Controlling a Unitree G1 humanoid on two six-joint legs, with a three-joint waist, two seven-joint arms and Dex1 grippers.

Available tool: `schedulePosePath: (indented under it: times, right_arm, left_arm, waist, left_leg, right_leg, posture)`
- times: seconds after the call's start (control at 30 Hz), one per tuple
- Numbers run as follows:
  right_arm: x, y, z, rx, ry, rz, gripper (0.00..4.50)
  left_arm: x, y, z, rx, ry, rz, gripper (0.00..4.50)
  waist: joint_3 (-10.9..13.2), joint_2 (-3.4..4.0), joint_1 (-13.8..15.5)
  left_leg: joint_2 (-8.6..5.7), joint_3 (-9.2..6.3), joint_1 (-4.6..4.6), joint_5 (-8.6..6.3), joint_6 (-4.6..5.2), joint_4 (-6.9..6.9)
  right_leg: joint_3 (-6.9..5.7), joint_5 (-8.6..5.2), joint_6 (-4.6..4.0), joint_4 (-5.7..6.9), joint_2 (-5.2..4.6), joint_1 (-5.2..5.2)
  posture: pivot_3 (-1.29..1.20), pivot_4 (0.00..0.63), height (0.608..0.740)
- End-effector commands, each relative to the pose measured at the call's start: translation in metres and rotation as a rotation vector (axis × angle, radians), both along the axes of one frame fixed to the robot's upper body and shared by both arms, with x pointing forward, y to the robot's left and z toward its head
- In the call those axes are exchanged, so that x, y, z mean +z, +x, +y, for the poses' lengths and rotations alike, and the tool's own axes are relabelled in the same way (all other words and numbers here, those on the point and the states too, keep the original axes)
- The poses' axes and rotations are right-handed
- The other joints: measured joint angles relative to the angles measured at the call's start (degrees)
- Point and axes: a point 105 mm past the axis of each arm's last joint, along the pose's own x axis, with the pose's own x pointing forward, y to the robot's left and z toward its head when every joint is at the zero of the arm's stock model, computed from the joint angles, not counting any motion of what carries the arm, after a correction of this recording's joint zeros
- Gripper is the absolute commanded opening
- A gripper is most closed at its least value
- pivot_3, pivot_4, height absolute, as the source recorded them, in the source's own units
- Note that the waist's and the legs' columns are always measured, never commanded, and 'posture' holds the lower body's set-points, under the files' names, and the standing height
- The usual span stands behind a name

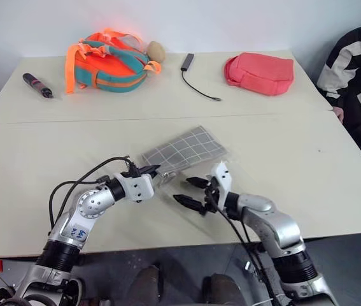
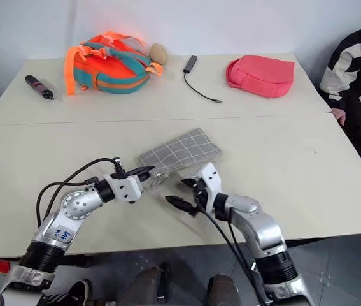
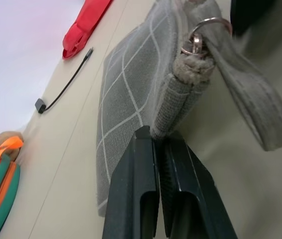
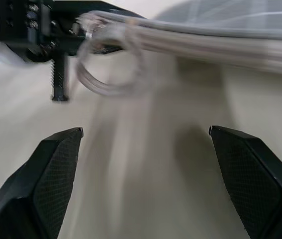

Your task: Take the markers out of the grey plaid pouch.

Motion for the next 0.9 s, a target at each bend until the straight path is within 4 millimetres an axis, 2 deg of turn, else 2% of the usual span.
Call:
schedulePosePath:
  times: [0.03,0.17,0.27,0.37,0.7,0.9]
  right_arm:
    - [0.010,0.006,0.005,-0.036,0.036,-0.026,4.24]
    - [0.015,0.011,0.005,-0.053,0.061,-0.037,4.24]
    - [0.013,0.008,0.011,-0.002,0.049,-0.028,4.24]
    - [0.013,0.006,0.015,0.013,0.053,-0.025,3.42]
    - [0.018,0.006,0.010,0.014,0.093,-0.014,0.01]
    - [0.018,0.006,0.002,0.005,0.099,-0.008,0.01]
  left_arm:
    - [0.014,-0.005,-0.011,-0.037,-0.004,-0.052,0.00]
    - [0.016,-0.007,-0.013,-0.040,-0.016,-0.050,0.00]
    - [0.016,-0.007,-0.015,-0.042,-0.017,-0.052,0.00]
    - [0.017,-0.007,-0.015,-0.039,-0.019,-0.050,0.00]
    - [0.014,-0.010,-0.014,-0.032,-0.015,-0.048,0.00]
    - [0.014,-0.009,-0.011,-0.020,-0.011,-0.050,0.00]
  waist:
    - [0.0,-0.01,0.0]
    - [0.0,-0.01,0.1]
    - [0.0,-0.01,0.0]
    - [0.0,-0.01,0.0]
    - [0.0,-0.01,0.0]
    - [0.0,-0.01,0.0]
  left_leg:
    - [0.00,0.00,-0.01,0.00,0.00,0.00]
    - [-0.01,-0.01,-0.01,0.00,0.00,0.01]
    - [-0.01,0.00,-0.01,0.00,0.01,0.01]
    - [0.00,0.01,-0.01,0.00,0.01,0.00]
    - [0.00,0.00,-0.01,0.00,0.01,0.00]
    - [0.00,0.01,-0.01,0.00,0.01,0.00]
  right_leg:
    - [0.00,0.00,0.00,-0.01,0.00,0.00]
    - [0.00,0.00,0.00,-0.02,0.00,0.01]
    - [0.00,0.00,0.00,-0.01,0.00,0.00]
    - [0.00,0.00,0.00,-0.01,0.00,0.00]
    - [0.00,0.00,0.00,-0.01,0.00,-0.01]
    - [0.00,0.00,0.00,-0.01,0.00,-0.01]
  posture:
    - [0.00,0.150,0.740]
    - [0.00,0.150,0.740]
    - [0.00,0.150,0.740]
    - [0.00,0.150,0.740]
    - [0.00,0.150,0.740]
    - [0.00,0.150,0.740]
